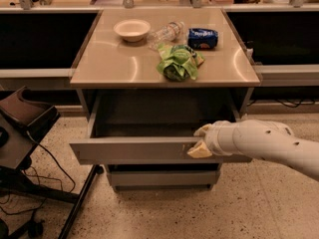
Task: Open top drawer
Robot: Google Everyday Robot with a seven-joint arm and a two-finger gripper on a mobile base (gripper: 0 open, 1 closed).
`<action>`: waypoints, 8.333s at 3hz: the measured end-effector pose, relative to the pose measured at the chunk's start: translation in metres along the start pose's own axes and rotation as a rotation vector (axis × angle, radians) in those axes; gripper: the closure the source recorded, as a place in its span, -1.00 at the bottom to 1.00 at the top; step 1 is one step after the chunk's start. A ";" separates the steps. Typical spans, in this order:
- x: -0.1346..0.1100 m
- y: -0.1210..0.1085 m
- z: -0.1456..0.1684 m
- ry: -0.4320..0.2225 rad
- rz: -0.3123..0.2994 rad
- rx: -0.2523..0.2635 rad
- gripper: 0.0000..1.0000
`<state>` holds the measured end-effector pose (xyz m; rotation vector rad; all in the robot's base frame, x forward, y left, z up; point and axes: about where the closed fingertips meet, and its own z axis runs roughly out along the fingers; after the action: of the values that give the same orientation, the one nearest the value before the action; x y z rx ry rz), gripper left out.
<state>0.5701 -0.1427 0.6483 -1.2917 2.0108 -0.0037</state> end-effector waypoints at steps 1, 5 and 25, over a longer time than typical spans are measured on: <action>-0.002 0.000 -0.001 0.000 0.000 0.000 1.00; 0.001 0.012 -0.010 -0.012 0.001 0.009 1.00; 0.009 0.094 -0.067 -0.066 -0.002 0.084 1.00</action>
Offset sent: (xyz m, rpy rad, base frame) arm -0.1185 -0.0229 -0.0941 0.0383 -0.0997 -0.0122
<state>0.4556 -0.1282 0.6570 -1.2258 1.9328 -0.0452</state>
